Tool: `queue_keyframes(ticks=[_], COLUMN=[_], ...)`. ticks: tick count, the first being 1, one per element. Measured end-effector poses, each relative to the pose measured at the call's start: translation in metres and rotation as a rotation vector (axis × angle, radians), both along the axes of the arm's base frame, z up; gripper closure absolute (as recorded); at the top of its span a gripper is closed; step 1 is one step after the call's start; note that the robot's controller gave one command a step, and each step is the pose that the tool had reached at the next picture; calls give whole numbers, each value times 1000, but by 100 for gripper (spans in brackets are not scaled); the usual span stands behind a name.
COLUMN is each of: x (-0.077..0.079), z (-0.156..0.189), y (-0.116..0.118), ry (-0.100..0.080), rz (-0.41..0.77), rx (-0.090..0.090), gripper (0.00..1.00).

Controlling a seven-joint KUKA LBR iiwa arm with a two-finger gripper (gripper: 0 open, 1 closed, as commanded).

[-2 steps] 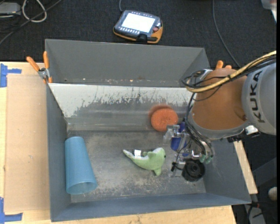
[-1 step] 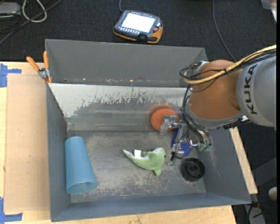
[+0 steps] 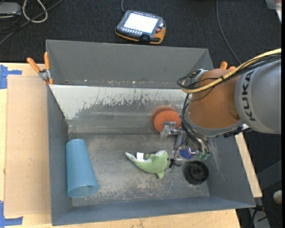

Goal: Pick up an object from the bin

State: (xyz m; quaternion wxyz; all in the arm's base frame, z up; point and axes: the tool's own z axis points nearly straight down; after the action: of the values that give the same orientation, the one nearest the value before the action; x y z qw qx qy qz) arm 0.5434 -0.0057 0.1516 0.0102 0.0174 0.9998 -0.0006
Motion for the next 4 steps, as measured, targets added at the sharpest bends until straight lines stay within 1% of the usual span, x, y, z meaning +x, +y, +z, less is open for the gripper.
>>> queue_keyframes(ticks=[1, 2, 3, 4], x=[22, 0, -1, 30], z=[75, -13, -39, -84], y=[37, 25, 31, 61], ry=[6, 17, 22, 25], rz=[-13, -30, -28, -131], rx=[1, 2, 2, 4], gripper=[0, 0, 0, 0])
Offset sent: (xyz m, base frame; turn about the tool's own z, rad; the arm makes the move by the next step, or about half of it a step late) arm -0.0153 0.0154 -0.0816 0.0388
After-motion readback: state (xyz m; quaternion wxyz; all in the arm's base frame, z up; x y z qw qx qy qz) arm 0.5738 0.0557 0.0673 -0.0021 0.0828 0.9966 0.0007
